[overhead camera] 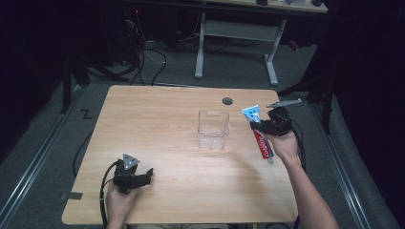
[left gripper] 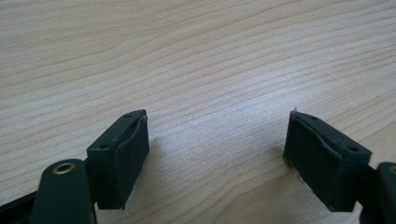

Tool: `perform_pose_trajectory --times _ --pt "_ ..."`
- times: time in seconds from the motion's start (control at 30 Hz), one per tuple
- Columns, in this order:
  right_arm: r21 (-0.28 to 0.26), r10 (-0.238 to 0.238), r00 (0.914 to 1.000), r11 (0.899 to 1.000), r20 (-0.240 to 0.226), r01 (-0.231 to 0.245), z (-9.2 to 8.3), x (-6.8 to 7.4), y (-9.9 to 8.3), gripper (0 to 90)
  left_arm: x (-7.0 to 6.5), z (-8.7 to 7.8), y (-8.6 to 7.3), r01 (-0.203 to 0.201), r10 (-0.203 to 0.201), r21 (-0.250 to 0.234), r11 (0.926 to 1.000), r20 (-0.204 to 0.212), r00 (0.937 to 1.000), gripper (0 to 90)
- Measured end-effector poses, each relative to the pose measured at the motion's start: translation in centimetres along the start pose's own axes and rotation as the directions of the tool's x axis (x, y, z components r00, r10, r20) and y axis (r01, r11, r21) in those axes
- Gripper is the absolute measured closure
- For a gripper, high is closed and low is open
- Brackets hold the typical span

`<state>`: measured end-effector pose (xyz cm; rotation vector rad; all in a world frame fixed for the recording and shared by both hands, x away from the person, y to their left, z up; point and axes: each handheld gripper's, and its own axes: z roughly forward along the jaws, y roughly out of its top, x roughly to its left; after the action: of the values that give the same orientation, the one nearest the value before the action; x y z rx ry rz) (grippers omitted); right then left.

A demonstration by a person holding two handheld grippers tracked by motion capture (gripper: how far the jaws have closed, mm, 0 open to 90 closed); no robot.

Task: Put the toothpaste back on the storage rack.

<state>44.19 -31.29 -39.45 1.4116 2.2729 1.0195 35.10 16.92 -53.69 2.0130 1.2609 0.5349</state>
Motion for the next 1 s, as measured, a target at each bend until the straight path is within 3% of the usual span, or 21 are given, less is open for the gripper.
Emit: perform_pose_trajectory --times 0.3,0.57,1.0 --pt "-0.051 -0.025 0.9991 0.998 -0.033 0.023 -1.3 1.1 0.8 72.8 0.0 0.0 0.0 0.000 0.000 0.000 1.0000 -0.001 1.0000 22.4" --pt "-0.074 -0.063 0.9966 0.996 -0.054 0.059 -1.4 2.6 1.8 72.8 0.0 0.0 0.0 0.001 -0.001 -0.001 1.0000 0.000 1.0000 22.4" --pt "-0.134 -0.122 0.9859 0.985 -0.114 0.106 -1.7 4.9 3.6 72.8 0.0 0.0 0.0 0.001 -0.001 -0.001 1.0000 -0.001 1.0000 22.4"
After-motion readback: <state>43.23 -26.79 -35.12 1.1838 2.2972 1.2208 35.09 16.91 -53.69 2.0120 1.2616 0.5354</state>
